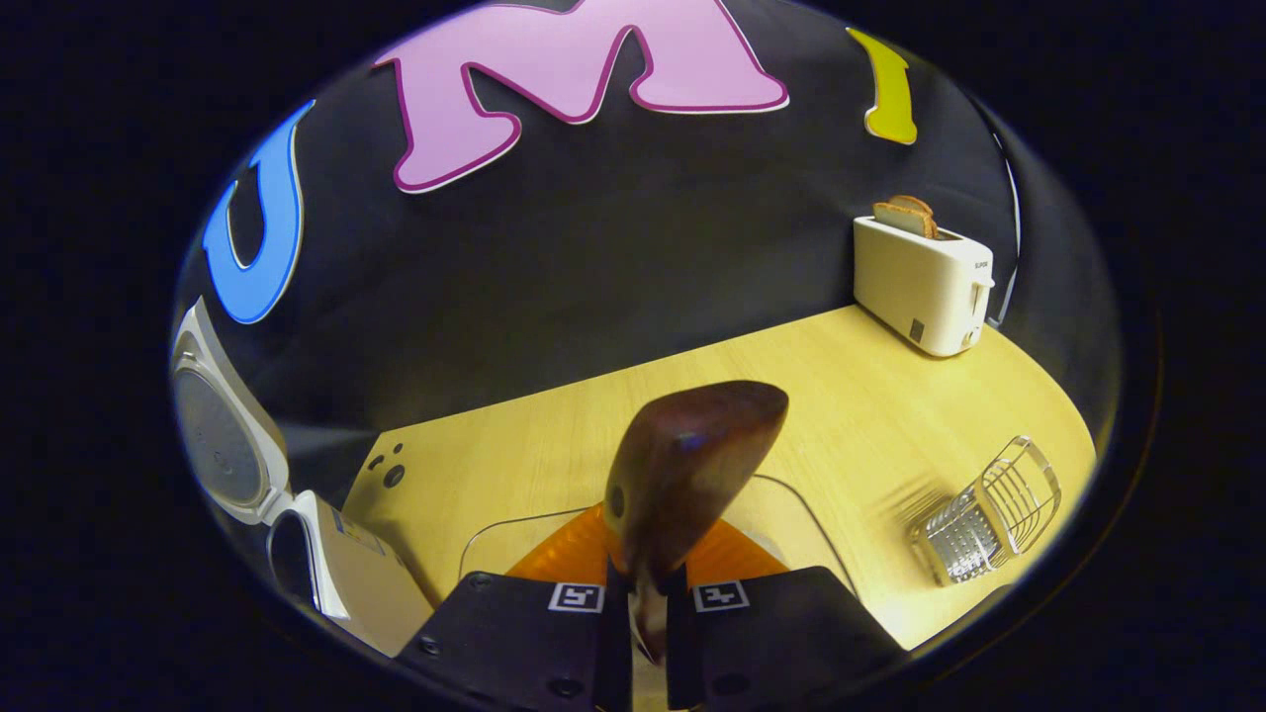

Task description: Close the left gripper, press the button to open the rice cooker; take a wooden spoon from the chopstick holder with the right hand, scoop a spoonful of rice and pour it into the rice cooker, then put the wooden spoon back into the chopstick holder.

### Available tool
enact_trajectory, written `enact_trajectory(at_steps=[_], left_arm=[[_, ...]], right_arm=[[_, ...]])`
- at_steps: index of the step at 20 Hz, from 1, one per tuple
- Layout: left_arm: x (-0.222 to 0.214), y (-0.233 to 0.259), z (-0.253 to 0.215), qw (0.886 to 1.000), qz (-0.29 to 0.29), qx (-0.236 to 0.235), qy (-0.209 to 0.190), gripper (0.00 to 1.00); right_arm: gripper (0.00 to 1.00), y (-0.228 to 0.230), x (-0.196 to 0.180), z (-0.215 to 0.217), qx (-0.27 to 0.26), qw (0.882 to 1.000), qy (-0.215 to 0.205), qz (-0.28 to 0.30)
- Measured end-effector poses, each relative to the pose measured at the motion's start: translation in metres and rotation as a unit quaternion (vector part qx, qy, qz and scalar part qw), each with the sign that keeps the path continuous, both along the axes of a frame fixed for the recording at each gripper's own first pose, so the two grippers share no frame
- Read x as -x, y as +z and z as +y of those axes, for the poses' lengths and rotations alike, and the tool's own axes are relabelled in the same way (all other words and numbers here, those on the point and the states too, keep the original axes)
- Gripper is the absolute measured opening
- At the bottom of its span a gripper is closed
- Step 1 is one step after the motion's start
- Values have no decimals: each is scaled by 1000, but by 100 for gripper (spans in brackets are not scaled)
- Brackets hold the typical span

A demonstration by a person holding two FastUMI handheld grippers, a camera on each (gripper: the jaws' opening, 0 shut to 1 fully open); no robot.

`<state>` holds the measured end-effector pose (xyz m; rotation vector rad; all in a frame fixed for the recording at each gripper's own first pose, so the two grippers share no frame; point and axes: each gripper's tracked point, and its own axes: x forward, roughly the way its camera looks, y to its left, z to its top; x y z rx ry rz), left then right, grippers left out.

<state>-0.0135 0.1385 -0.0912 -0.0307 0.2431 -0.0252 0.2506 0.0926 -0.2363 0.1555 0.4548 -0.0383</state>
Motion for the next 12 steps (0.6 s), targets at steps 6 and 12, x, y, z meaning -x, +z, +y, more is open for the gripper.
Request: enact_trajectory(at_steps=[6, 12], left_arm=[[-1, 0, 4, 1000, -4, 15, 8, 96], [4, 1, 13, 999, -9, 32, 30, 96]], right_arm=[[18, -5, 11, 41, -28, 999, 27, 15], [18, -9, 18, 51, -82, 995, 22, 48]])
